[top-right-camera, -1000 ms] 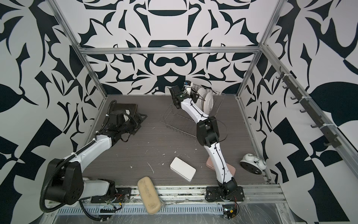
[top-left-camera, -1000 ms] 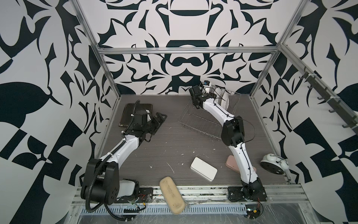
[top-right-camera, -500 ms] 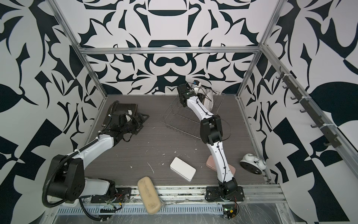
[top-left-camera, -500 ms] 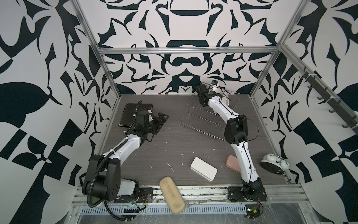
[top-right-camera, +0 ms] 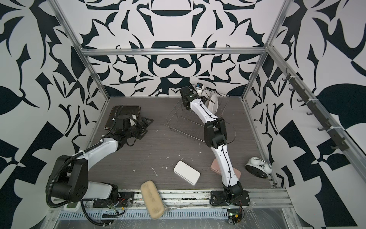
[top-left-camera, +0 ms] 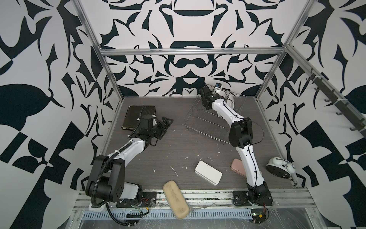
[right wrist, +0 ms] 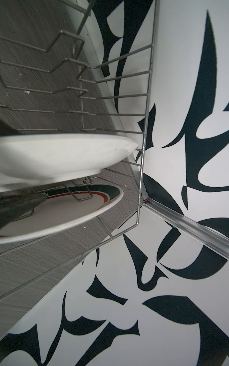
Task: Unload the plates from the dish rack
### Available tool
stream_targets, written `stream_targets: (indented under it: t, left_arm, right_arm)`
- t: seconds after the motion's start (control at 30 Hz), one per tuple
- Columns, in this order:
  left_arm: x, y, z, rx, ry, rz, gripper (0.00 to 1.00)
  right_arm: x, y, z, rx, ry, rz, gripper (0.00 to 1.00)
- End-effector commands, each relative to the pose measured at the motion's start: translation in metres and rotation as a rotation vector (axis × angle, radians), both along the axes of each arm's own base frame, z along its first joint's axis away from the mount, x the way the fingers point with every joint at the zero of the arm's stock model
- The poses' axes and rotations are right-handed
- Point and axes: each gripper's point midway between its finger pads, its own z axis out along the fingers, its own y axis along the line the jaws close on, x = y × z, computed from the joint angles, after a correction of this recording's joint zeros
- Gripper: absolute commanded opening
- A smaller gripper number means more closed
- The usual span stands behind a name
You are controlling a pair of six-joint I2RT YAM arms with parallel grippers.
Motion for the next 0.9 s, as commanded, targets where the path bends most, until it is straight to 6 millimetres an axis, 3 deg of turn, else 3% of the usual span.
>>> stream_targets:
  t: [0.0, 0.6, 0.87]
  left_arm:
    - [-0.0023, -0.0007, 0.0015, -0.006, -0.009, -0.005, 0.99]
    - [-0.0022, 0.0005, -0.0022, -0.001, 0.004, 0.0, 0.99]
    - [-0.0025, -0.001, -0.0022, -0.005, 0.007, -0.005, 0.99]
  right_arm:
    - [-0.0006, 0.0002, 0.0032, 0.02, -0.03, -0.025, 0.35]
    - [-0.0037, -0.0005, -0.0011, 0.029, -0.033, -0.041, 0.22]
    - [-0.0036, -0.0024, 0.0078, 0.005, -0.058, -0.058, 0.15]
